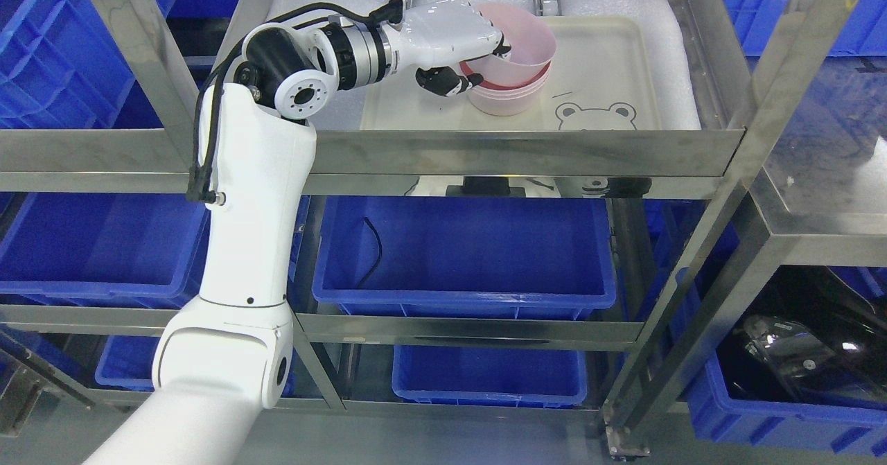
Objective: Stack pink IKEA bowl on shelf middle layer
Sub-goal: 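Lower the pink bowl onto the stacked pink bowls on the tray, then open the left hand and release the bowl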
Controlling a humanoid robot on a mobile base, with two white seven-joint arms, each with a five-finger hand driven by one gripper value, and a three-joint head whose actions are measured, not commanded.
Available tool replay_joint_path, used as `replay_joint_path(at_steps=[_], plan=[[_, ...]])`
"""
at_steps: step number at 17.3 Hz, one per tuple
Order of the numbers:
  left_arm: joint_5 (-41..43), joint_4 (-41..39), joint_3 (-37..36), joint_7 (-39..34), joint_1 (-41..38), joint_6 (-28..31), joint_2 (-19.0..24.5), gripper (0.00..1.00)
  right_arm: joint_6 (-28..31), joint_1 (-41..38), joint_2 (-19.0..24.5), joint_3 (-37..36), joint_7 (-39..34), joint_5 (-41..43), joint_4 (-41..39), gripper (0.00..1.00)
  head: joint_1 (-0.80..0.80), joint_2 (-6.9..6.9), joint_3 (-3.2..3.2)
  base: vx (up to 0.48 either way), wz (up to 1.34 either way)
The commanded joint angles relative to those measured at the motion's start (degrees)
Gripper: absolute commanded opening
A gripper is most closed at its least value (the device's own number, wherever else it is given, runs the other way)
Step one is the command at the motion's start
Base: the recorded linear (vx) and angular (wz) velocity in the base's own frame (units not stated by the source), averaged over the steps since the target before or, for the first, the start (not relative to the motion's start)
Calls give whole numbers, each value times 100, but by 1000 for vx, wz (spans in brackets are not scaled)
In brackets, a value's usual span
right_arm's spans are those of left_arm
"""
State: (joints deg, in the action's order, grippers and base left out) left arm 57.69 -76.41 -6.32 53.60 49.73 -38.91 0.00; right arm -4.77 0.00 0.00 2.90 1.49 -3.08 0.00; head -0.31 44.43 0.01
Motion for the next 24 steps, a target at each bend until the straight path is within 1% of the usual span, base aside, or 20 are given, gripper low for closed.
replay_joint_path(at_steps=[1,3,7,10,11,13,14,19,21,23,24], plan=[[-46,117,-71,-278,-7,217,100,63,2,-132,-100,0,0,0,-100,100,0,0,0,0,0],[-230,117,-71,-473,2,305,100,72,2,-132,-100,0,0,0,-100,100,0,0,0,0,0],[-1187,126,-36,-464,72,744,100,75,2,-132,-100,0,0,0,-100,100,0,0,0,1,-4],[-1689,126,95,-412,142,1095,100,85,2,-132,-100,0,0,0,-100,100,0,0,0,1,-5],[-1890,143,175,-394,212,1218,100,87,2,-132,-100,0,0,0,-100,100,0,0,0,0,0],[-2802,144,289,-289,318,1630,100,88,2,-132,-100,0,0,0,-100,100,0,0,0,0,0],[-3120,152,281,-280,336,1789,100,88,2,-132,-100,0,0,0,-100,100,0,0,0,0,0],[-3403,91,290,-148,248,1835,100,89,2,-132,-100,0,0,0,-100,100,0,0,0,0,0],[-4182,-136,106,-148,187,1940,100,89,2,-132,-100,0,0,0,-100,100,0,0,0,0,0],[-5062,-286,-516,-235,-49,2360,100,89,2,-132,-100,0,0,0,-100,100,0,0,0,0,0],[-5222,-374,-771,-288,-242,2414,100,90,2,-132,-100,0,0,0,-100,100,0,0,0,0,0]])
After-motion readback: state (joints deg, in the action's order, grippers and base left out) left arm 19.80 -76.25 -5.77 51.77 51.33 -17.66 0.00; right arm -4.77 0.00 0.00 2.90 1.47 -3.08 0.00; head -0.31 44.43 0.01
